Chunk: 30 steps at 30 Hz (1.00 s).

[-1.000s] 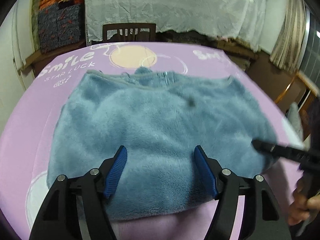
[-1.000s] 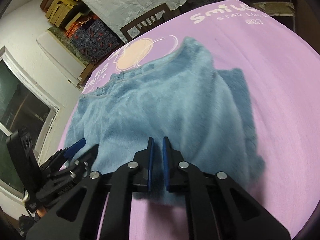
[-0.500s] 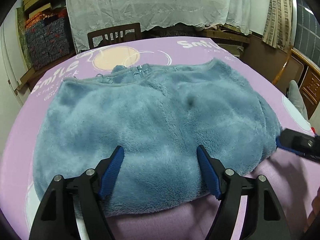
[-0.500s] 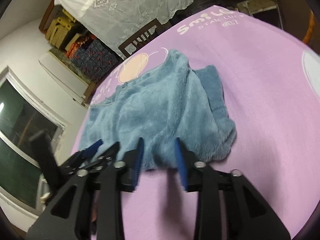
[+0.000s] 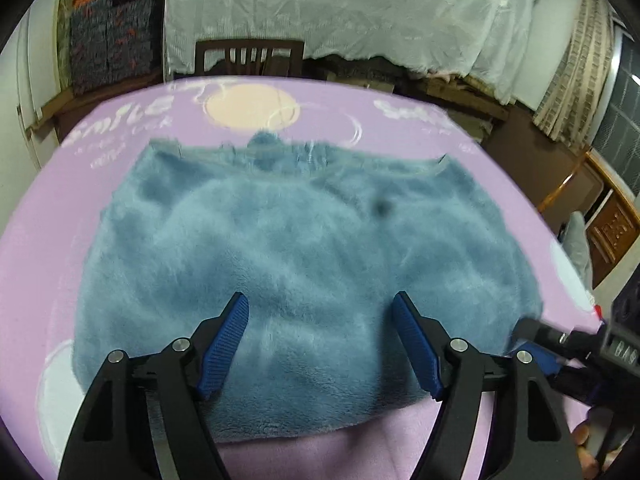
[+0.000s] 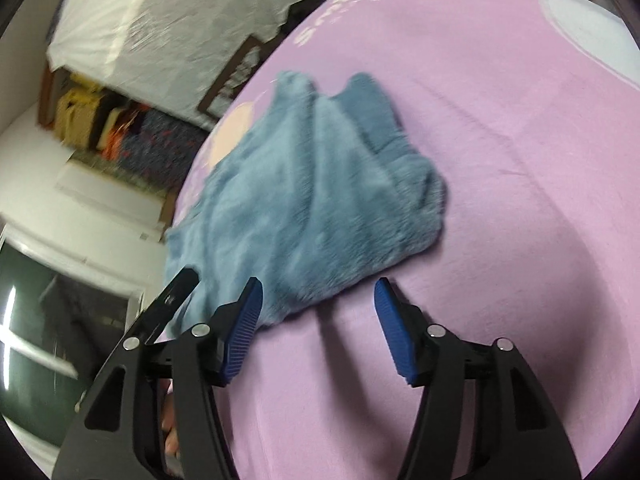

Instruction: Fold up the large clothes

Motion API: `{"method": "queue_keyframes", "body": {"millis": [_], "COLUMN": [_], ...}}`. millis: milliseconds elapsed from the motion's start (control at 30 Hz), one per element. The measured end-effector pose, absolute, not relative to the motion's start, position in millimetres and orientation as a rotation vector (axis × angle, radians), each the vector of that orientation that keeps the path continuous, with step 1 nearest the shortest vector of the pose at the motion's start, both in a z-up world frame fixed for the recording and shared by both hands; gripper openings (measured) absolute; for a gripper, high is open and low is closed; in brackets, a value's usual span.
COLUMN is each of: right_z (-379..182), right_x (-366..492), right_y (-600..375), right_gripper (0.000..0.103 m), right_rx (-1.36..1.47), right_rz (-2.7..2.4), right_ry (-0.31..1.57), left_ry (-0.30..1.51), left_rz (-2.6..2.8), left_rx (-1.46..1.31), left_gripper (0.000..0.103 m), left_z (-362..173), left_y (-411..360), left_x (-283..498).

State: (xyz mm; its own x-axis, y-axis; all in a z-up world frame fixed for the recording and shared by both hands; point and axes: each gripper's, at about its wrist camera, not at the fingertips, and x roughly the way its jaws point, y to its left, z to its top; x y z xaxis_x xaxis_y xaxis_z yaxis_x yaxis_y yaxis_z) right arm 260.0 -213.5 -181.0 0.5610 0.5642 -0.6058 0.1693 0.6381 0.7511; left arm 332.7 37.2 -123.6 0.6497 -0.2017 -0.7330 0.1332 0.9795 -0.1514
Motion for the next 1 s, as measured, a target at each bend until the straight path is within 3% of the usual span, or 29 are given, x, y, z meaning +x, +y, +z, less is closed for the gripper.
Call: {"method": "queue_keyframes", "body": {"millis": [333, 467, 700, 833, 1000], "right_z": [-184.4, -191.2, -187.6, -180.6, -184.1], "right_x": [299.4, 288.4, 292.0, 305.1, 301.5], "right_y": [-213.5, -218.0, -219.1, -211.7, -216.8], "right_gripper": [0.056, 0.043, 0.044, 0.054, 0.049], "right_rx": [1.006, 0.996, 0.965, 0.825, 0.847], "right_rz": [0.038, 0.043, 0.031, 0.055, 0.070], "right_ry": [0.887, 0.820, 0.825, 0.825, 0.815], "left_ry": [0.849, 0.847, 0.841, 0.834, 0.833], "left_rz": [-0.187, -0.181, -0.171, -0.164, -0.167], "left_rx": [-0.082, -0.069, -0.051, -0.037, -0.041], "left_gripper": [0.076, 0.078, 0.079, 0.080, 0.080], "left_z": [-128.9, -129.5, -131.2, -132.3, -132.4], "left_y": [34.9, 31.5, 28.9, 26.8, 26.5], "left_x": [332.8, 332.4, 332.1, 331.2, 330.6]}}
